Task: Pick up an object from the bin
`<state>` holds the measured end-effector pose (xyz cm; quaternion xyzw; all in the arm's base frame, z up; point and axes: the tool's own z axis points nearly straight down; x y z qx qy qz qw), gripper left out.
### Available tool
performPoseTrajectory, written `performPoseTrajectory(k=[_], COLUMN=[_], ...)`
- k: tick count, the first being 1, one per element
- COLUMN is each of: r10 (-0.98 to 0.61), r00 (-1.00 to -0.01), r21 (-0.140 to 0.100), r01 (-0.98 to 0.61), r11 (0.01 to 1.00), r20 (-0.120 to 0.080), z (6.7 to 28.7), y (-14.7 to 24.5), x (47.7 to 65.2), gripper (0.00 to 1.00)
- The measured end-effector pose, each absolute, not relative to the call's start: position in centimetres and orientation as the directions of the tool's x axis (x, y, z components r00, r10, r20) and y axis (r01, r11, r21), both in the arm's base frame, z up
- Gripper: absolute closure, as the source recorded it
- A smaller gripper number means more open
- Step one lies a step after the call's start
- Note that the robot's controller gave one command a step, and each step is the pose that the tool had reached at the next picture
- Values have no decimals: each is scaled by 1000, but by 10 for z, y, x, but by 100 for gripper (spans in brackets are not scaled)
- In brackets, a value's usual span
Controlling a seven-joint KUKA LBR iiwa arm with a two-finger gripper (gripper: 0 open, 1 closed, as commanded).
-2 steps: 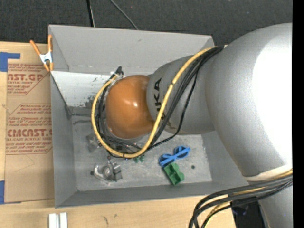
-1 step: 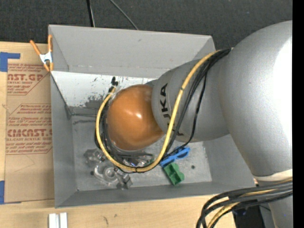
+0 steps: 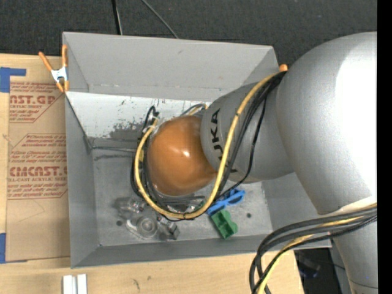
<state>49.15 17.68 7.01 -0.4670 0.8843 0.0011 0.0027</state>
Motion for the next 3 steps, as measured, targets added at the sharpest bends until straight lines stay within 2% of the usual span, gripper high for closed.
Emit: performPoseTrajectory(k=[1, 2, 3], r10=[-963, -962, -962], r00=[-271, -273, -274], r21=[-1, 0, -5], r01=[-963, -962, -962], r11=[271, 273, 274], r20=[-5, -5, -7], z=[70, 73, 140], y=[240, 240, 242], x=[505, 506, 508], gripper=[0, 100, 100])
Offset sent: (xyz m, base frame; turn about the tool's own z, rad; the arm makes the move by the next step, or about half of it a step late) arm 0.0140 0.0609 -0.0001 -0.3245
